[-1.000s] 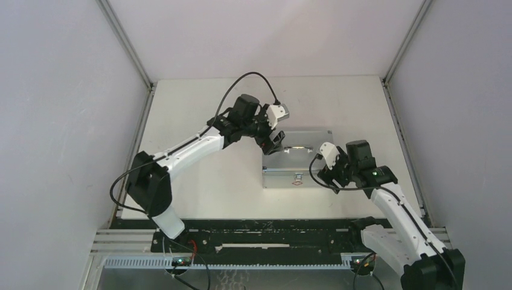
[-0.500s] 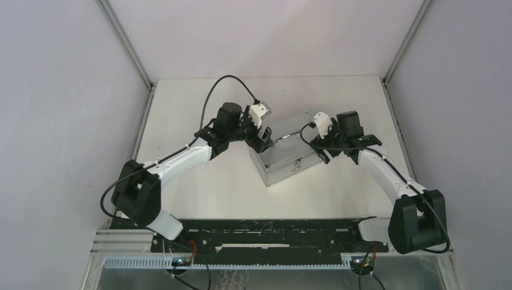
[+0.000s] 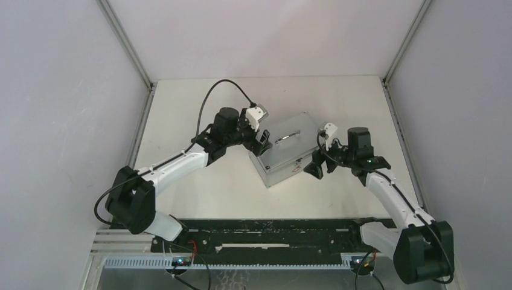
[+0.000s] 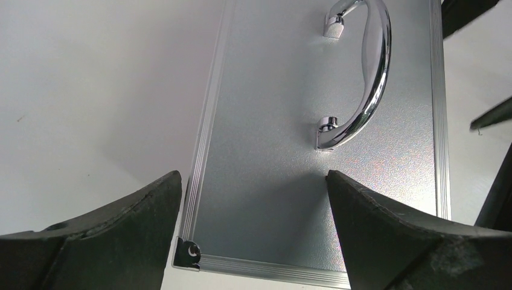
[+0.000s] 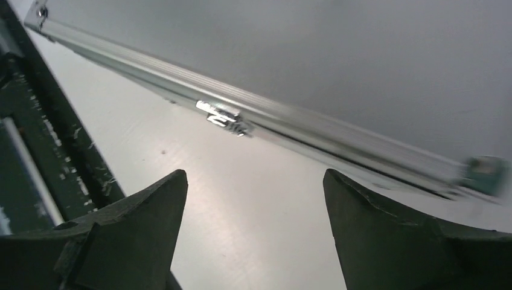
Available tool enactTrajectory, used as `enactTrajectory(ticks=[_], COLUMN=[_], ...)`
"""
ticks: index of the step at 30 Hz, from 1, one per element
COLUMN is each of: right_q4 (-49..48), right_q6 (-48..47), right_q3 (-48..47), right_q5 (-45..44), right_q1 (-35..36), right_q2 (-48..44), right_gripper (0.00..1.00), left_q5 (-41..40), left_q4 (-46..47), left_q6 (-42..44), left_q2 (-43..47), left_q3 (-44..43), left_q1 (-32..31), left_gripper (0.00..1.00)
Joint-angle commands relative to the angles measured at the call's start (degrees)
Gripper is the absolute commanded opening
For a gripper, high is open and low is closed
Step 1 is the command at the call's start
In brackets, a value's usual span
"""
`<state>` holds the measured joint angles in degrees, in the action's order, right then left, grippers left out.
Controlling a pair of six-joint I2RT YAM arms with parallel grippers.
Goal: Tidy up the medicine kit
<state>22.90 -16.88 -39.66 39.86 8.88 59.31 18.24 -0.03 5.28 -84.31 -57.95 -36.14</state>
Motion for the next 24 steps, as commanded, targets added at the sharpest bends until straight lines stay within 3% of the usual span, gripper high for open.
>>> enactTrajectory(ticks=[1, 13, 24], right_q4=[-14.68, -39.69, -46.27], right_q6=[10.02, 23.94, 28.98], right_q3=[4.63, 11.75, 14.36], right_q5=[8.0, 8.42, 14.39], right_q1=[3.33, 6.66, 6.78], right_q2=[2.97, 11.86, 11.33], right_gripper=[0.82, 0.77, 0.75], left_q5=[-1.8, -0.93, -1.17], left_q4=[-1.82, -0.72, -0.34], left_q6=[2.31, 1.32, 1.05], left_q2=[1.85, 1.26, 0.63], left_q3=[0.58, -0.14, -0.14], left_q1=[-0.24, -0.25, -0.24], left_gripper=[0.93, 0.94, 0.94])
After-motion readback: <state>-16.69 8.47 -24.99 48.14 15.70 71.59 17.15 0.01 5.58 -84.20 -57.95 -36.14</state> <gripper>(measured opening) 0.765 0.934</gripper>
